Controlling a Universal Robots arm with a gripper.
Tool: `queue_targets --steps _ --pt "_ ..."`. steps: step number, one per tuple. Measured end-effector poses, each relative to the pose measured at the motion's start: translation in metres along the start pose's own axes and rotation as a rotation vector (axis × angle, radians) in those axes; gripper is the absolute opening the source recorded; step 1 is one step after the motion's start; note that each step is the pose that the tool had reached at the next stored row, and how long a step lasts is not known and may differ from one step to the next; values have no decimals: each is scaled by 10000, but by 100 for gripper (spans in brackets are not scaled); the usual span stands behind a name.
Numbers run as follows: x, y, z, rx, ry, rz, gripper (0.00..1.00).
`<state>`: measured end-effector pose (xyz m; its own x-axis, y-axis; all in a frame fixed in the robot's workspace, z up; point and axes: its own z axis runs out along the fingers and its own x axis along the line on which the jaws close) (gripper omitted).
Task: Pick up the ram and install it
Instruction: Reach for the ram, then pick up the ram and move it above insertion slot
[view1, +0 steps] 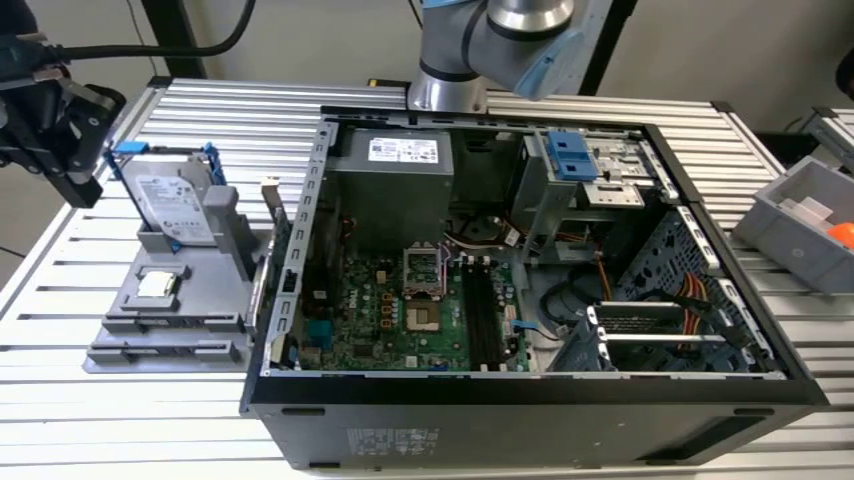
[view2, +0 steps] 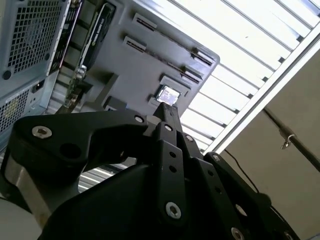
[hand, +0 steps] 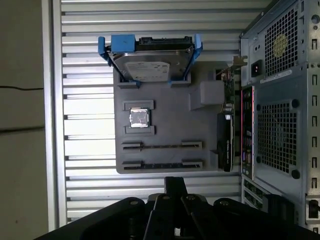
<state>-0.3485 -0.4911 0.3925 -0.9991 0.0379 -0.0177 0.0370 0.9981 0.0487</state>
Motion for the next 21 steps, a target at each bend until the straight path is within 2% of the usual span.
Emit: queue_targets --steps 21 --pt "2 0 0 0 1 0 0"
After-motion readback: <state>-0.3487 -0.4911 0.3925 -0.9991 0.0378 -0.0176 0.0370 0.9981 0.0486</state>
